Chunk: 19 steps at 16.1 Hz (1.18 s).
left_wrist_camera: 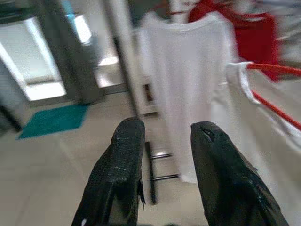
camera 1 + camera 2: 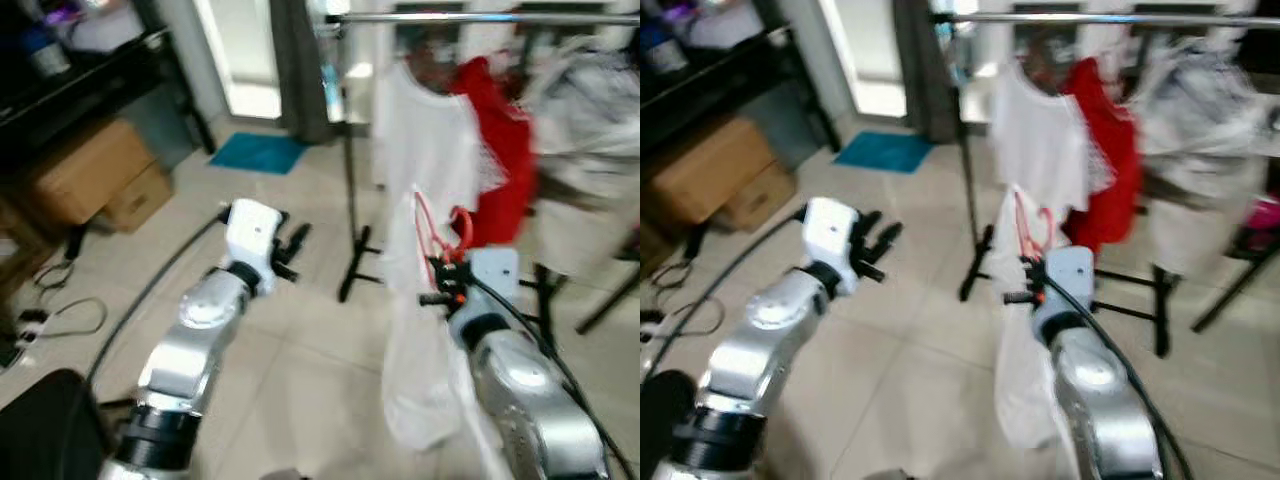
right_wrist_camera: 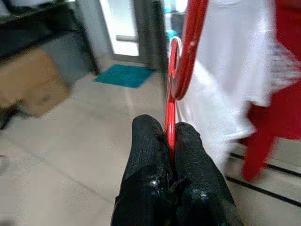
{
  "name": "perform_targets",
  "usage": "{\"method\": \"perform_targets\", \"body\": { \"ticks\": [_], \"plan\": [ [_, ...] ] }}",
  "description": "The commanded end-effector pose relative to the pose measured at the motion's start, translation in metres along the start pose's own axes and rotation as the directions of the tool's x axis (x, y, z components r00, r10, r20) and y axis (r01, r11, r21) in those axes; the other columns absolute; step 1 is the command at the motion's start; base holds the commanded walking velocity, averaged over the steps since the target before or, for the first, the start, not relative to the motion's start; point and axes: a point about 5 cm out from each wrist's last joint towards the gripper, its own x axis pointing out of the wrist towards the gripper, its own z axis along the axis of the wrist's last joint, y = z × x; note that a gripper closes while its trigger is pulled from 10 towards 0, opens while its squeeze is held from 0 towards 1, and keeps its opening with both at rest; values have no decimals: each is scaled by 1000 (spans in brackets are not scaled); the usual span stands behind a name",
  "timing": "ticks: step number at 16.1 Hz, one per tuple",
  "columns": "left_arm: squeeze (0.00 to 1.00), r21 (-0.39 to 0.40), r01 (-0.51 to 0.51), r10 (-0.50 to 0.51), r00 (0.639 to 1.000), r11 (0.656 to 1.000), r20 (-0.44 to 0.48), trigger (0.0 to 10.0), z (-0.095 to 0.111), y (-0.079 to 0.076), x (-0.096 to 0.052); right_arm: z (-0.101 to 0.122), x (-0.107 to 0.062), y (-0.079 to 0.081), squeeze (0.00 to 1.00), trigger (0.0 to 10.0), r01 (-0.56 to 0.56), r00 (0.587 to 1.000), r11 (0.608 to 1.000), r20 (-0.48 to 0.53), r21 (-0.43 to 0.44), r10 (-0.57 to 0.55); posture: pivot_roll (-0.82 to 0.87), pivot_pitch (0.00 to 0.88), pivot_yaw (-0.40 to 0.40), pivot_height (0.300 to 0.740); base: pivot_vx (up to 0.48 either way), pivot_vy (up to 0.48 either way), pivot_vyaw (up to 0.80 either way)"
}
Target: Hang hanger
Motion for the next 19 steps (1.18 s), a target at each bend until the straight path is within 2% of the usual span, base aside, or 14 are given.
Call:
{"method": "perform_targets", "body": {
  "ticks": [1,3,8,12,19],
  "plan": [
    [0,4,-4,4,1000,1000,0,10000,1,0,0,10,-2,1,0,10000,-32,998,999,45,-12,32,-26,45,130,740,356,0,0],
    [0,21,14,-14,1000,1000,-5,10000,1,-3,-2,7,-4,-5,0,10000,-26,999,999,30,-26,27,-19,47,122,740,356,0,0],
    [0,13,15,-15,1000,1000,-10,10000,-2,-5,-6,4,-3,2,0,10000,-63,998,998,12,-24,64,0,33,115,740,355,0,0],
    [0,25,-4,4,1000,1000,0,10000,2,1,-5,6,3,6,0,10000,-70,997,997,25,-12,71,12,16,102,740,355,0,0],
    [0,33,2,-1,1000,999,-12,10000,-3,1,-7,10,7,0,0,10000,-21,999,1000,45,-21,22,5,0,111,740,356,0,0]
  ]
}}
